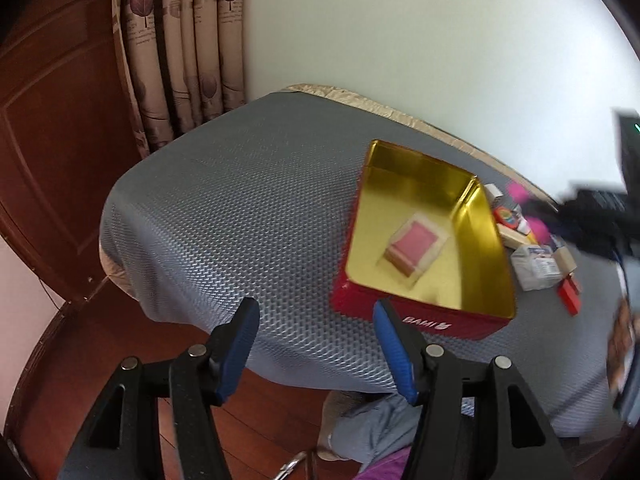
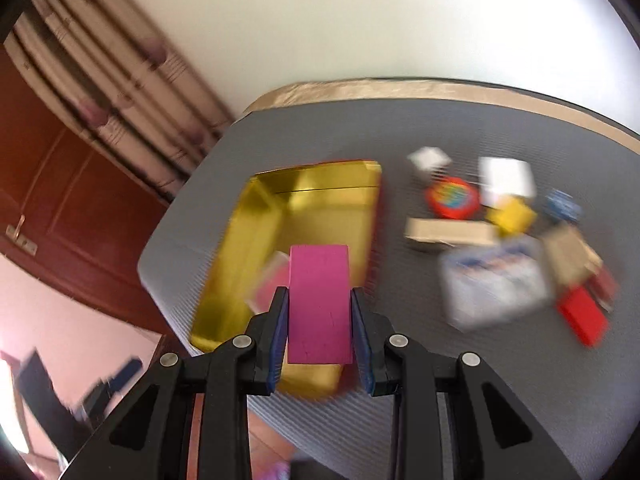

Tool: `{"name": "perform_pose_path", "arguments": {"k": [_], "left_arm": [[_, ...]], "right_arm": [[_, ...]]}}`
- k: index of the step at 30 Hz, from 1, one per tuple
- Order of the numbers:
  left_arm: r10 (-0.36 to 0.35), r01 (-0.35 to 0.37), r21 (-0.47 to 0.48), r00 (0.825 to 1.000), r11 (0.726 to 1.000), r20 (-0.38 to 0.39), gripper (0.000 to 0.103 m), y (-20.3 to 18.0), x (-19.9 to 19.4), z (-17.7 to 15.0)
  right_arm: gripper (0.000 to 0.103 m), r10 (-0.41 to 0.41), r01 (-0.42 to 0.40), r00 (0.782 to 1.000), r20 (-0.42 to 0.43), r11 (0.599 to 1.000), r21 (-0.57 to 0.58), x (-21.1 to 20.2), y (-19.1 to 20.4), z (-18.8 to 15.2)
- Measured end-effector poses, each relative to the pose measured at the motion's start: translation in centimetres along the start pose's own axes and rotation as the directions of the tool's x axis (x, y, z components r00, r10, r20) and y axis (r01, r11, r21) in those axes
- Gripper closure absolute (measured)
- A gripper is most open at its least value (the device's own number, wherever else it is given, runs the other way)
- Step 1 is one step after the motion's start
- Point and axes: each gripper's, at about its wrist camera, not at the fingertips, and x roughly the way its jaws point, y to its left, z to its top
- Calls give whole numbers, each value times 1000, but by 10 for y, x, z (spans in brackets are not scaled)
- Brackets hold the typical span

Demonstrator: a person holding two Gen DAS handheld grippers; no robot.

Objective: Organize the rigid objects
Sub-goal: 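Release the clear box in the tin while the right gripper drops the pink block in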

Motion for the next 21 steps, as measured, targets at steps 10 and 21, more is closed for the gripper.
{"name": "perform_pose_path", "arguments": {"k": [10, 21], "left_arm": [[-54, 53, -13, 996, 999, -73, 38, 4, 21, -3], [-49, 45, -42, 993, 998, -105, 38, 4, 29, -2]], "right_arm": [[75, -55, 52, 988, -143, 998, -24, 112, 36, 38], [69, -107, 103, 984, -139, 994, -42, 139, 44, 47]]}}
